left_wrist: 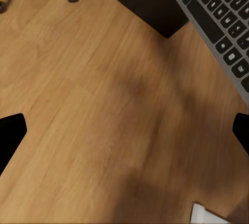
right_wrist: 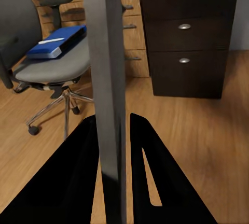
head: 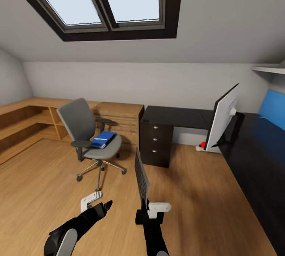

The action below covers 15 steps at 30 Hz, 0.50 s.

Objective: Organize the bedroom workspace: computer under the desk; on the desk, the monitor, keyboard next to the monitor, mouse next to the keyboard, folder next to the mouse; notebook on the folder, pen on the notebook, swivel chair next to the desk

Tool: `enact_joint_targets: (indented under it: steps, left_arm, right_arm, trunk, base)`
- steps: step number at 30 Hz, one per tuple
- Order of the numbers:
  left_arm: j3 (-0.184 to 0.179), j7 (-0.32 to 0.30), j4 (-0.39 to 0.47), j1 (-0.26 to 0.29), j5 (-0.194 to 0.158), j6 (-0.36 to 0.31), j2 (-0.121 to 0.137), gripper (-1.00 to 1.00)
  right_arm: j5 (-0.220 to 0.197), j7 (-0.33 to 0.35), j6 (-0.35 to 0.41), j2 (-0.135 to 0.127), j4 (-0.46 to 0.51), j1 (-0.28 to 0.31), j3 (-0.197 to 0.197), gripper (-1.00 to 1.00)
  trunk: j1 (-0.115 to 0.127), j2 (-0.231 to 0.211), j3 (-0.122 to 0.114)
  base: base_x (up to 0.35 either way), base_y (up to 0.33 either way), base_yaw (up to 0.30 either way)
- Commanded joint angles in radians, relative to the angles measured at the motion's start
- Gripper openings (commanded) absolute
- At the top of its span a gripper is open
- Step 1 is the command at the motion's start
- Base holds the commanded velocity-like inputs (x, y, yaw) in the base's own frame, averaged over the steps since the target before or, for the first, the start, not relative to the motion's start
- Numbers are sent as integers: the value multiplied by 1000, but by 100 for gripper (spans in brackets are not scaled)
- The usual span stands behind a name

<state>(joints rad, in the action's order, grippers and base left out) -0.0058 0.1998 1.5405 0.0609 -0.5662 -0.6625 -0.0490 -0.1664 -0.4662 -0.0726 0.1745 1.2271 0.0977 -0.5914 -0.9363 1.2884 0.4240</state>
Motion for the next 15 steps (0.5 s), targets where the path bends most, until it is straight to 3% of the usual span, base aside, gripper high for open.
enact_joint_targets:
  steps: [1, 15]
  left_arm:
    - [-1, 9, 1, 1, -11, -3, 0, 100]
    - [-19, 10, 1, 1, -10, -3, 1, 100]
  right_arm:
    - [-9, -2, -8, 0, 0, 1, -2, -100]
    - [-8, -2, -8, 0, 1, 1, -2, -100]
  trunk:
    - [-1, 1, 1]
    - [-1, 1, 1]
  base:
    - [293, 7, 0]
    - [320, 1, 0]
